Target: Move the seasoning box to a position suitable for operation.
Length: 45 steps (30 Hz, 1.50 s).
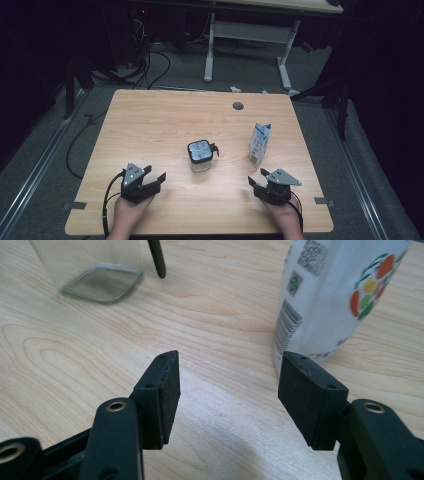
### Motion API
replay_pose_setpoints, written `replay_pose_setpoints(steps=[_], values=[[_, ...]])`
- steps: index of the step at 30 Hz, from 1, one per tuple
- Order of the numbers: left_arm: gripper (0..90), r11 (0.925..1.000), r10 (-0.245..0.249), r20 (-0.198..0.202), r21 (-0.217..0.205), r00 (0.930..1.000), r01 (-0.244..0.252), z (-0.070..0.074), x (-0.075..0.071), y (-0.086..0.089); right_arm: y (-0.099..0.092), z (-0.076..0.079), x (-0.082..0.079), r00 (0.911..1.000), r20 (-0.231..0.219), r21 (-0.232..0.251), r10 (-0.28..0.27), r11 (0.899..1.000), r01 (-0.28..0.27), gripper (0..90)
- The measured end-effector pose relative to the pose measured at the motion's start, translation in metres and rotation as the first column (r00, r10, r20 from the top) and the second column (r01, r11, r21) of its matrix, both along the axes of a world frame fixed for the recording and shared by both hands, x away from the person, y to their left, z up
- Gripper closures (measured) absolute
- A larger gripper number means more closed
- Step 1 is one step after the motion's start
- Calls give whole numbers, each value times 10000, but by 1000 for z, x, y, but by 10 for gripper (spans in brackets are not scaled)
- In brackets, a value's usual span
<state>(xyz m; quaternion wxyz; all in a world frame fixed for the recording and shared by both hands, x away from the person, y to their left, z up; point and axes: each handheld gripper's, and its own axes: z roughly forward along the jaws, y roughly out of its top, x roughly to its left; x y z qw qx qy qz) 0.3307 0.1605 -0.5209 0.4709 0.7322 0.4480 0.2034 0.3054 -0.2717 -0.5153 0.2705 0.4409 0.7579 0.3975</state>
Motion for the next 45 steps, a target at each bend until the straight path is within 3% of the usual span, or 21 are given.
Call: replay_pose_setpoints(steps=[7, 9, 11, 14, 18, 24, 28, 31, 33, 35, 36, 38, 39, 40, 42, 45], values=[[384, 9994, -46, -5, 335, 10000, 46, -6, 2, -5, 3, -3, 1, 9998, -20, 65, 211, 9998, -211, 443], [396, 9987, -162, 299, 487, 9994, 147, -6, 1, -6, 4, -3, 3, 9997, -49, 231, 254, 9994, -253, 456], [404, 9986, -150, 305, 515, 9994, 134, -6, 1, -6, 4, -3, 4, 9997, -83, 258, 242, 9994, -239, 458], [419, 9992, -144, -64, 361, 9999, 146, -8, 2, -5, 8, -4, 9, 9998, -183, 297, 121, 9995, -116, 485], [451, 9995, -255, -103, 172, 9996, 257, -8, -2, -4, 10, -4, 11, 9995, -295, 400, 126, 9991, -114, 494], [463, 9984, 28, -231, 568, 9997, -15, -9, 0, -7, 15, -5, 10, 9993, -361, 494, 3, 9988, 15, 526], [526, 9977, -474, -57, 485, 9989, 476, -6, -2, -8, 19, -4, 10, 9992, -309, 303, 243, 9993, -234, 567], [551, 9981, -617, -63, 52, 9981, 618, -3, -2, -7, 20, -5, 9, 9985, -360, 243, 404, 9989, -395, 602], [529, 9981, -616, -239, -110, 9978, 613, -5, 1, -10, 20, -6, 7, 9977, -555, 260, 381, 9990, -367, 611], [532, 9984, -518, -292, 225, 9982, 525, -5, 7, -18, 19, -6, 6, 9975, -580, 401, 407, 9985, -384, 617], [563, 9967, -204, 104, 788, 9997, 195, -6, 14, -28, 20, -6, 4, 9975, -502, 317, 504, 9983, -488, 617], [560, 9958, -109, 236, 915, 9997, 87, -6, 18, -32, 20, -5, 4, 9974, -471, 268, 541, 9982, -529, 617], [564, 9961, -9, 223, 882, 9998, -10, -7, 24, -35, 19, -5, 4, 9972, -461, 302, 587, 9979, -574, 619], [606, 9987, 109, -127, 494, 9999, -102, -8, 38, -42, 20, -5, 4, 9959, -560, 385, 705, 9969, -684, 645], [629, 9994, 74, -297, 336, 9995, -64, -8, 45, -45, 21, -6, 4, 9954, -544, 374, 786, 9964, -766, 655], [775, 9990, -102, -251, 433, 9996, 113, -7, 60, -59, 24, -6, 2, 9943, -569, 325, 907, 9955, -890, 666]])
